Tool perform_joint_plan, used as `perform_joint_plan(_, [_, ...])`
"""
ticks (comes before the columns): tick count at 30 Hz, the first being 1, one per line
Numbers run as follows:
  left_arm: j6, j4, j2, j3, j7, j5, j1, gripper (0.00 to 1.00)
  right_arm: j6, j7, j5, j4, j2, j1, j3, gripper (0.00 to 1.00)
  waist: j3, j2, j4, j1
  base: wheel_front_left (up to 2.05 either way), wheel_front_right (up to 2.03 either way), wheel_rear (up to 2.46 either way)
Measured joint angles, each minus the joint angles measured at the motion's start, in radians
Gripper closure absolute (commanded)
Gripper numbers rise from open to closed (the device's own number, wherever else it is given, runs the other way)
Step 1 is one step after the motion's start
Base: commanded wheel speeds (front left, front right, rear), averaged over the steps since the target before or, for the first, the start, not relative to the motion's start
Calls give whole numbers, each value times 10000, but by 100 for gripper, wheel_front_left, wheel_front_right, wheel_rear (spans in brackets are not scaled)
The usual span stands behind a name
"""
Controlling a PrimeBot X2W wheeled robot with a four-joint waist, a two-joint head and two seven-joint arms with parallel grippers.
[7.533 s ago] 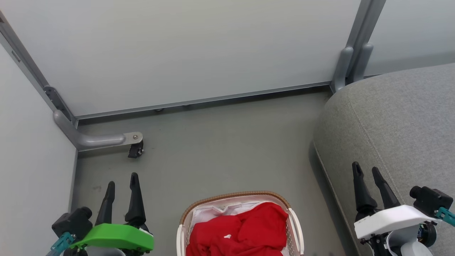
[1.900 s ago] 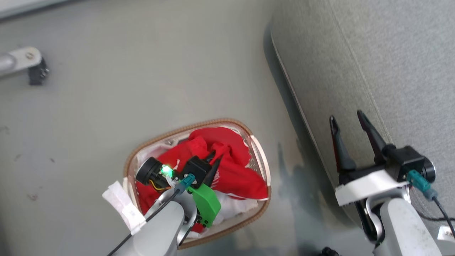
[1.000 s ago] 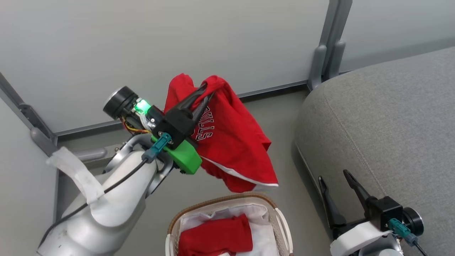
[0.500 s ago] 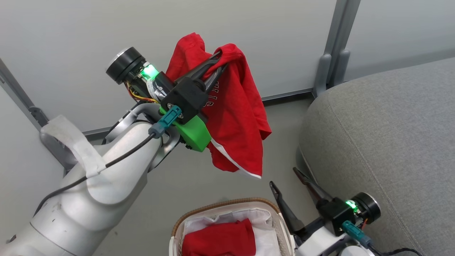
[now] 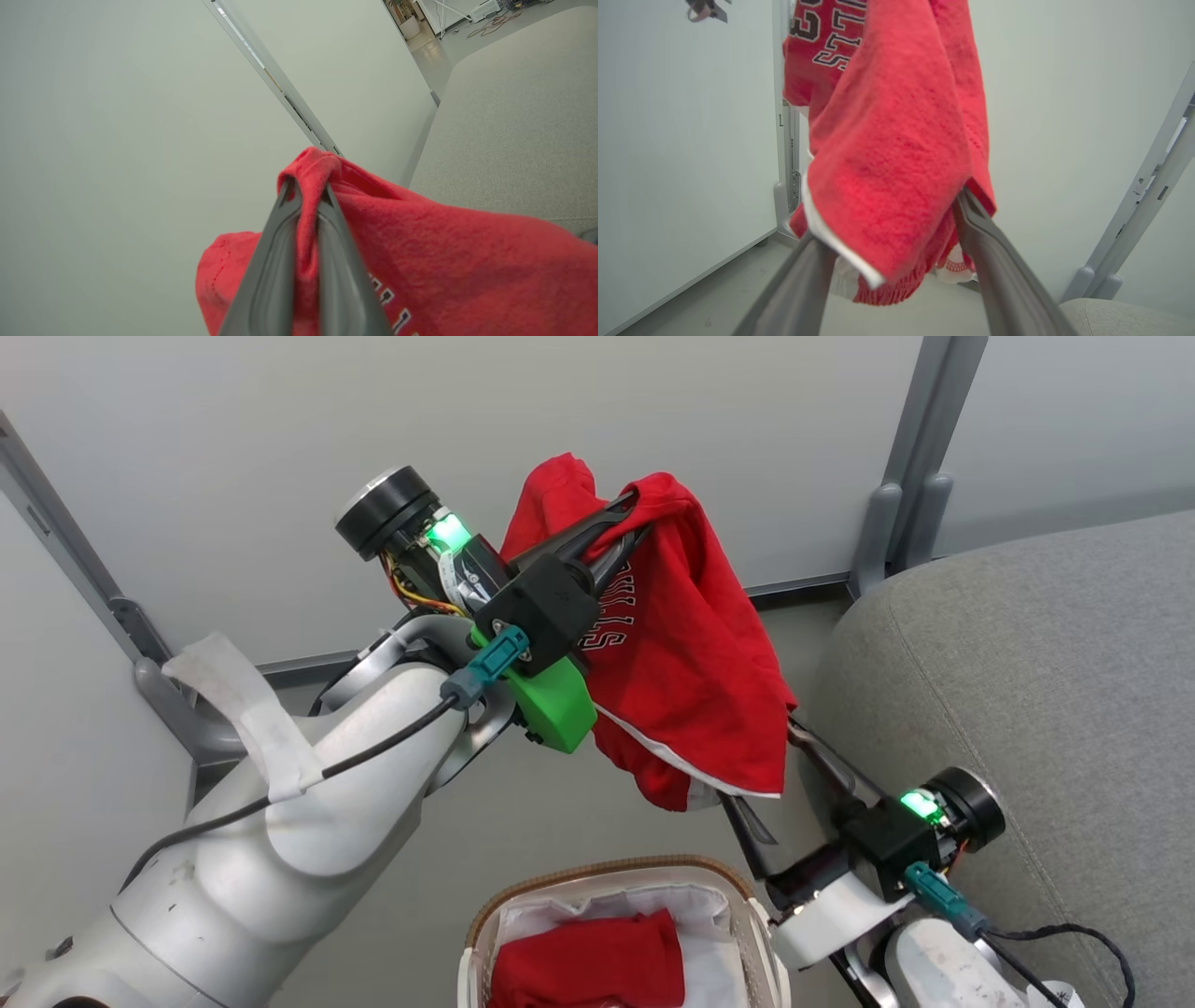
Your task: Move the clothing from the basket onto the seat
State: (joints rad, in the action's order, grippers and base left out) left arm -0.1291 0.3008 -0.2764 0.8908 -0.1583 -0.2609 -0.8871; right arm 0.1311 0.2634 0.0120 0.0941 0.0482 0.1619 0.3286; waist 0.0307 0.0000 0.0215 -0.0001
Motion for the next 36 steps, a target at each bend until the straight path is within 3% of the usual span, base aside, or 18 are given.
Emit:
perform_joint_plan(4, [0, -92, -27, 115, -2, -104, 6, 100, 0, 0, 61, 46, 2, 298, -182, 0, -10, 0, -54, 0, 0, 0, 0])
perform_joint_plan(6, [2, -119, -33, 151, -8, -155, 35, 100, 0, 0, 73, 105, 0, 454, -221, 58, -12, 0, -76, 0, 0, 0, 0])
perform_joint_plan(7, [2, -125, -44, 171, -13, -194, 70, 100, 0, 0, 71, 161, 2, 557, -232, 78, -12, 0, -90, 0, 0, 0, 0])
perform_joint_plan(9, [6, -127, -81, 173, -19, -234, 165, 100, 0, 0, 71, 198, 0, 672, -232, 100, -9, 0, -99, 0, 0, 0, 0])
perform_joint_plan(20, [591, 31, -109, -161, -550, -869, 1155, 100, 0, 0, -23, 67, 2, 795, -558, 100, -99, 0, -53, 0, 0, 0, 0])
perform_joint_plan(22, [702, 65, -61, -270, -690, -1032, 1413, 86, 0, 0, -33, 29, 2, 792, -662, 100, -125, 0, -31, 0, 0, 0, 0])
perform_joint_plan(23, [805, 67, -23, -339, -780, -1089, 1596, 67, 0, 0, -33, 12, 2, 789, -734, 100, -141, 0, -19, 0, 0, 0, 0])
perform_joint_plan(25, [1003, 35, 128, -631, -909, -1398, 2038, 13, 0, 0, -36, -52, 2, 786, -920, 100, -170, 0, 7, 0, 0, 0, 0])
perform_joint_plan(26, [1072, 19, 178, -732, -965, -1496, 2241, 0, 0, 0, -36, -88, 2, 786, -999, 100, -181, 0, 18, 0, 0, 0, 0])
perform_joint_plan(31, [1218, -21, 564, -1174, -1026, -1695, 3516, 0, 0, 0, -25, -207, 2, 792, -1463, 100, -271, 0, 22, 0, 0, 0, 0])
perform_joint_plan(36, [1095, 40, 834, -1586, -1041, -1498, 4630, 0, 0, 0, 8, -297, 6, 803, -1971, 100, -363, 0, 15, 0, 0, 0, 0])
